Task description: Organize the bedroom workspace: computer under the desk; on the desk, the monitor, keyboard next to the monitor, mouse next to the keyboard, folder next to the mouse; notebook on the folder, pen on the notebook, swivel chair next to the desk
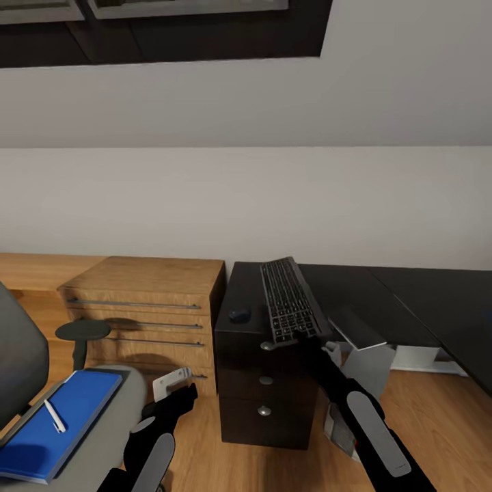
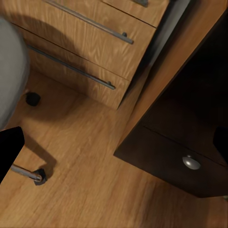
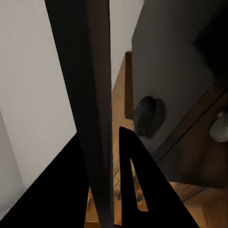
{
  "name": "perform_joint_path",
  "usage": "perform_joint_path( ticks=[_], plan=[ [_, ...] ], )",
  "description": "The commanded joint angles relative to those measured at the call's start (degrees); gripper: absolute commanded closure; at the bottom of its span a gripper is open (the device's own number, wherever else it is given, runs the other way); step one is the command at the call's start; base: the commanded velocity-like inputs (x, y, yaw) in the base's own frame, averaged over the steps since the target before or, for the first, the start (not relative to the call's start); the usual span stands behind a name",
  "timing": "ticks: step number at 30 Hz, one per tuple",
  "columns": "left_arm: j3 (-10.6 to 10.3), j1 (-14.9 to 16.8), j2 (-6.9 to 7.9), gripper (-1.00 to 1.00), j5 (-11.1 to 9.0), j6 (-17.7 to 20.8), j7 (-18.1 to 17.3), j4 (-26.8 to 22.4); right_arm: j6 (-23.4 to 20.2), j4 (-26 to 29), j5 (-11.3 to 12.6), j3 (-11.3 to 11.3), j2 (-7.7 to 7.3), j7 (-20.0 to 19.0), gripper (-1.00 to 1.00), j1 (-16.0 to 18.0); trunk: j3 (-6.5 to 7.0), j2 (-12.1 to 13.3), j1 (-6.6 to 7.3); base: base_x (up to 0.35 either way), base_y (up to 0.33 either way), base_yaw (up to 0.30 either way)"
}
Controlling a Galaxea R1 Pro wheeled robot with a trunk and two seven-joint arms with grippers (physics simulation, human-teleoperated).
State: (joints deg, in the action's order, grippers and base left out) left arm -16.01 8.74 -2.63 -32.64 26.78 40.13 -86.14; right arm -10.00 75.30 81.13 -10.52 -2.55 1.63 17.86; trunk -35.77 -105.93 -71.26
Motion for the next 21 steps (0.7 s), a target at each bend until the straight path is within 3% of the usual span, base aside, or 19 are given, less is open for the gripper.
perform_joint_path(
  ticks=[1,5,12,21],
  plan=[
    [-0.07,0.05,0.00,-1.00,-0.41,0.13,0.46,-0.07,0.83,0.94,0.67,-0.13,-0.05,0.64,1.00,-0.51,0.12,0.39,0.23,0.000,0.000,0.000],
    [-0.07,0.05,-0.03,-1.00,-0.37,0.06,1.56,-0.08,5.63,3.95,0.50,-0.19,-0.33,3.30,1.00,-2.22,0.84,1.99,1.11,0.000,0.000,0.000],
    [-0.15,0.05,-0.05,-1.00,-0.48,0.03,3.84,-0.08,6.59,6.80,0.66,-0.24,-0.86,6.03,1.00,-2.55,2.10,4.80,2.65,-0.008,0.000,0.000],
    [-0.16,0.05,0.00,-1.00,-0.50,0.04,3.90,-0.08,6.58,6.97,0.67,-0.15,-0.96,6.28,1.00,-2.57,3.71,8.41,4.62,-0.294,-0.003,0.000]
  ],
)
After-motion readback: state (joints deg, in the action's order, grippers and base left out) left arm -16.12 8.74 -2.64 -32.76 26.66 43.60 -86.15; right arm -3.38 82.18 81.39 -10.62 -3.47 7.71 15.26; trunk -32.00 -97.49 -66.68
